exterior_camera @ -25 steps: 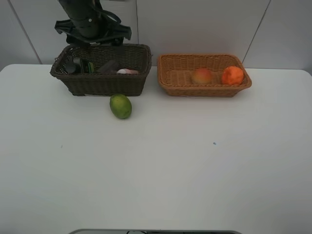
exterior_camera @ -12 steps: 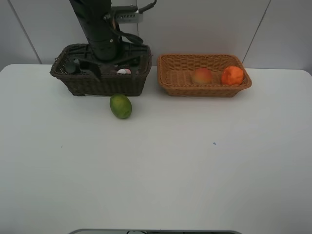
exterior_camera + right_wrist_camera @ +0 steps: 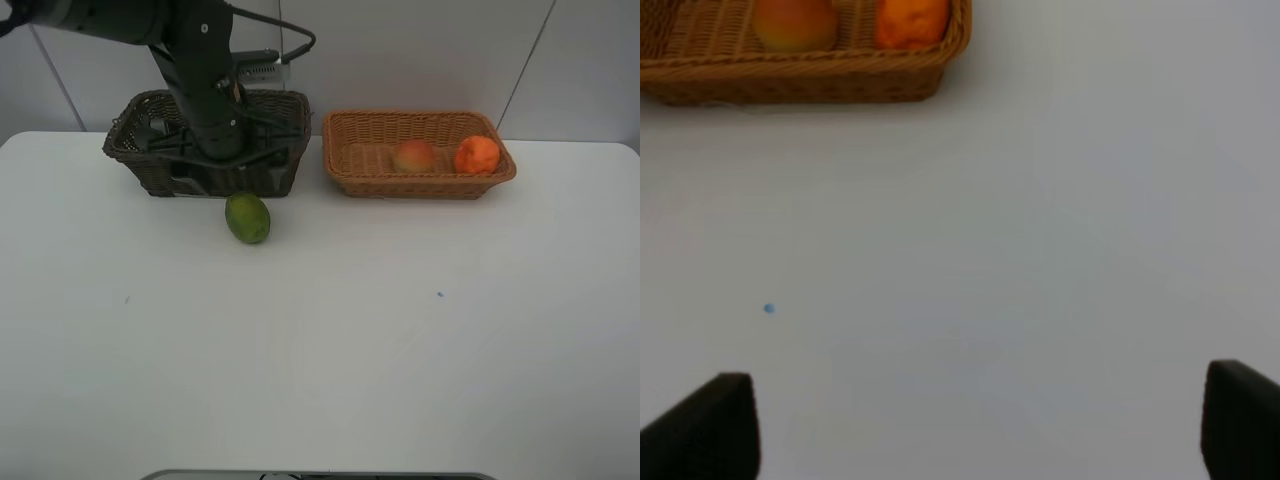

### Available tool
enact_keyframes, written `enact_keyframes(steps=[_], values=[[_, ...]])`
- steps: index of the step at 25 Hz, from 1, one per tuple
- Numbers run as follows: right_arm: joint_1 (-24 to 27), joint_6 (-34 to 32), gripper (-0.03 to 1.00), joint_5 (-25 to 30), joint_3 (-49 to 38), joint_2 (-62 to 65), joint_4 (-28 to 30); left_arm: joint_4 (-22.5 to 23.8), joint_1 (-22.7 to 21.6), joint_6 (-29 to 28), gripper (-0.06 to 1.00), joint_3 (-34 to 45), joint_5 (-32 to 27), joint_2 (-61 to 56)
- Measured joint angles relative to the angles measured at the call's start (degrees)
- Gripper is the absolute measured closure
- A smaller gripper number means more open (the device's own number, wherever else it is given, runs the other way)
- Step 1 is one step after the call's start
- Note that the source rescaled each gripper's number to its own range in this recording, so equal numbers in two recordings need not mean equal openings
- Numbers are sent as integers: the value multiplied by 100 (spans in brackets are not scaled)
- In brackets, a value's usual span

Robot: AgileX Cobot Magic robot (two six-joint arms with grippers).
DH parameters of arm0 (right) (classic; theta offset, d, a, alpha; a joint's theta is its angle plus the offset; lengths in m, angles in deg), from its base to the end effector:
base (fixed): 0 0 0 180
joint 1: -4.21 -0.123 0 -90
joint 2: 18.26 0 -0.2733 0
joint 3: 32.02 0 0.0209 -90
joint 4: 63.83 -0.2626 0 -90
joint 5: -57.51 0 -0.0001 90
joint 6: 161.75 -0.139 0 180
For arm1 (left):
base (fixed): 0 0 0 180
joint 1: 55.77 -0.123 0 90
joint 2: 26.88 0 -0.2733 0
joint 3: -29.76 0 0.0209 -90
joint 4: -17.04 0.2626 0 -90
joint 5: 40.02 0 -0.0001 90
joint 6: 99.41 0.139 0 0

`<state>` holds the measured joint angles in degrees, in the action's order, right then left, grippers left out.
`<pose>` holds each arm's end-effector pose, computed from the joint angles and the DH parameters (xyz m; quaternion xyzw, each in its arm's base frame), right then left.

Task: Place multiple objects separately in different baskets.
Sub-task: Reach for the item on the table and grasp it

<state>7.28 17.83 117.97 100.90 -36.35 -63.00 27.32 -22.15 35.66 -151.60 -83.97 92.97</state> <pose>0.0825 -0.0062 0.2561 0.0268 0.8891 -0.0178 0.4566 0.3588 -0.2179 0.1220 -0.0430 0.9849 -0.0410 0.1628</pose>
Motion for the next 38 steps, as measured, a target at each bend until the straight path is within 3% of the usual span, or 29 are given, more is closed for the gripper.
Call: enact_keyframes(steps=[11, 18, 27, 38], values=[[0, 0, 6, 0, 0, 0, 0, 36, -17, -176, -5, 11, 410, 457], [0, 0, 6, 0, 0, 0, 0, 428, -10, -355, -5, 11, 427, 497], [0, 0, 6, 0, 0, 0, 0, 631, 64, -441, -5, 574, 1045, 509], [0, 0, 6, 0, 0, 0, 0, 993, 40, -848, -5, 607, 1414, 622]])
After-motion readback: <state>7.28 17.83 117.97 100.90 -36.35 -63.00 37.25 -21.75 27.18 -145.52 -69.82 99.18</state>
